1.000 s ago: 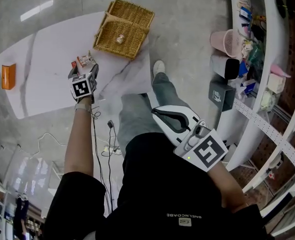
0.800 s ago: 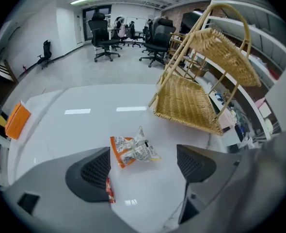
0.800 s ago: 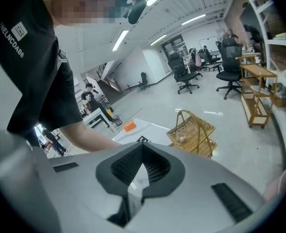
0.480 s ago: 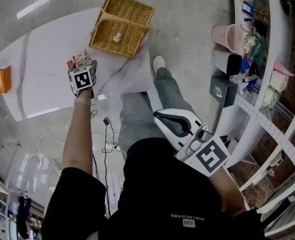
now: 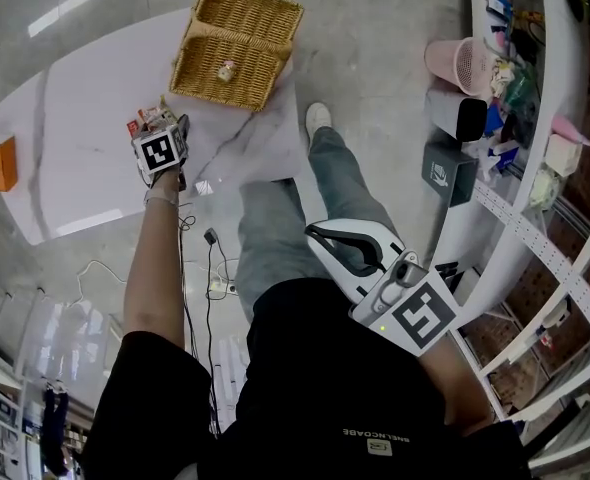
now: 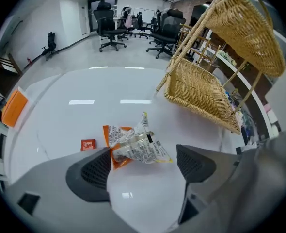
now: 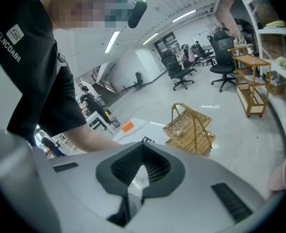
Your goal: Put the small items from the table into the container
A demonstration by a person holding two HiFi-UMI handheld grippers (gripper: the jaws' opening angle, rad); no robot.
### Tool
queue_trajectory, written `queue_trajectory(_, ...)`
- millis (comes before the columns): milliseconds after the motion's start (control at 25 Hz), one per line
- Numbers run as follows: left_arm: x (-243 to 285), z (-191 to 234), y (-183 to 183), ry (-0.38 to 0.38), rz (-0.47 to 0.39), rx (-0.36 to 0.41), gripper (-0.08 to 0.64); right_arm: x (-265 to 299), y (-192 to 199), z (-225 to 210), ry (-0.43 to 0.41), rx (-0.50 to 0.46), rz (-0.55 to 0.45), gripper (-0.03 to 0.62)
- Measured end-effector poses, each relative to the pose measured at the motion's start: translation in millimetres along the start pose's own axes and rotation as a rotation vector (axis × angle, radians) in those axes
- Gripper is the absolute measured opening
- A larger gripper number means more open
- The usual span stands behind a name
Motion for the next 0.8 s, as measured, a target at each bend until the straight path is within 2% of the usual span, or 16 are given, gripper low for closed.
queue_trajectory(160,3.7,0.4,-0.5,-0.007,0.011,-0.019,0.41,-0.5,2.4,-1.4,0.003,0.01,-0.001,0.0)
queue_trajectory(800,5.3,0.8,-0.3,-0.033,-0.004,0.041,0.38,0.7,8.9,-2.5,0.003,0.037,-0.007,0.0)
Point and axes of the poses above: the fingertips, and each gripper's own axes: x forward along the fingers, z to its left, y out of its underside, the point moved 3 cm from there along -x, backward along the fingers, and after that the axes turned 12 degrees about -z, right-handed, at the moved point
